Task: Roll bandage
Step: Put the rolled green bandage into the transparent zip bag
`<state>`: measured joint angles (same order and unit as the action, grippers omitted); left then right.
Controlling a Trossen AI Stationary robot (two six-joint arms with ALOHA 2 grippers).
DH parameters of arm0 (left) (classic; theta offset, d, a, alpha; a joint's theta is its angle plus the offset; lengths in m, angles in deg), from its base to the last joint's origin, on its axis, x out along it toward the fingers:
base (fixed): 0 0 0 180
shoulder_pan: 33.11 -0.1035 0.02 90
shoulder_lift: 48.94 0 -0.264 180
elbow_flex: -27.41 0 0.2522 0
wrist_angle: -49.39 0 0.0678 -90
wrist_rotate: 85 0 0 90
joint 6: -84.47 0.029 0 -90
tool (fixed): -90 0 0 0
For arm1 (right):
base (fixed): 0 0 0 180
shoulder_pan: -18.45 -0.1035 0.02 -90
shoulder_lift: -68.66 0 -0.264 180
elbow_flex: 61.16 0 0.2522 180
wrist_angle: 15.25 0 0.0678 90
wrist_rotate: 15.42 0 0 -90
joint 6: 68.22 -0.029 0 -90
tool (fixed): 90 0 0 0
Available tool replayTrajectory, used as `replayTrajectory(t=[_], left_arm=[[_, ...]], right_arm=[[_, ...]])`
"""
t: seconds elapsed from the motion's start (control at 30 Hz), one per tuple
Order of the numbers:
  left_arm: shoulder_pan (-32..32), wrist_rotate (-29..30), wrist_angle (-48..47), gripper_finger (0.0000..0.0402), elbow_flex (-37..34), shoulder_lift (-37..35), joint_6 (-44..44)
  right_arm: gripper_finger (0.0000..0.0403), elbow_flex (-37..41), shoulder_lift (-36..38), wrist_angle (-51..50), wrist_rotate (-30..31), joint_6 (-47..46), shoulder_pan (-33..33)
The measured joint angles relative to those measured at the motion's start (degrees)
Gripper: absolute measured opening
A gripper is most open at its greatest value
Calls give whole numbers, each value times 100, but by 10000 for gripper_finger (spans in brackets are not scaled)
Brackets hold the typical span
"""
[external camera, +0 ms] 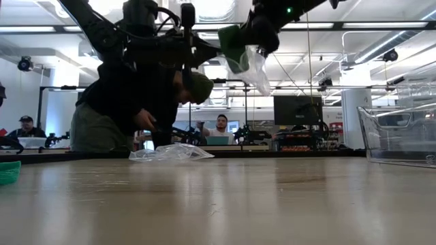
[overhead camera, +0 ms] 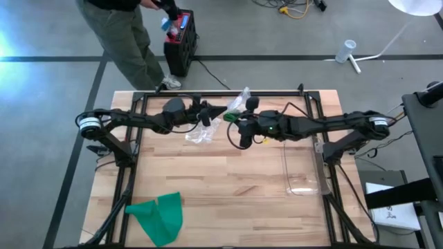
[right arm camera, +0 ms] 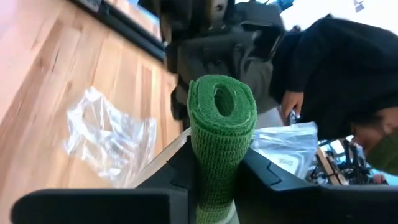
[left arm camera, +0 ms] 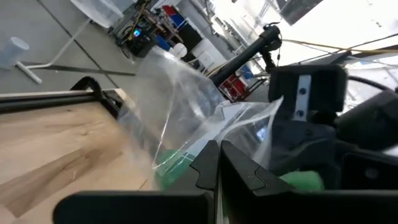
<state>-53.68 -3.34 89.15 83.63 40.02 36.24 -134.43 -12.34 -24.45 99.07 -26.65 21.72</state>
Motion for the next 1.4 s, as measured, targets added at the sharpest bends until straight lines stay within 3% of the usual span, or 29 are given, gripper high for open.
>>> replayTrajectory(t=[0.27, 0.4, 0.63, 0.87, 1.2, 1.4], left_arm=[[-22, 37, -2, 0, 0, 0, -290], [-57, 44, -112, 0, -7, 0, -588], [-59, 29, -218, 0, -13, 0, -1185], [-81, -246, -494, 0, -17, 0, -2053], [-79, -629, -867, 0, 45, -11, -2544], [-81, -769, -1687, 0, 342, -20, -2483]], right_arm=[[103, -11, -290, -139, 403, -166, 34], [114, -75, -246, 38, 89, -393, 15], [118, 76, -226, -157, 68, -512, 215], [138, 84, -240, -154, -931, -1070, 288], [176, 244, -209, -524, -977, -1652, 336], [187, 219, -24, -418, -999, -1653, 312]])
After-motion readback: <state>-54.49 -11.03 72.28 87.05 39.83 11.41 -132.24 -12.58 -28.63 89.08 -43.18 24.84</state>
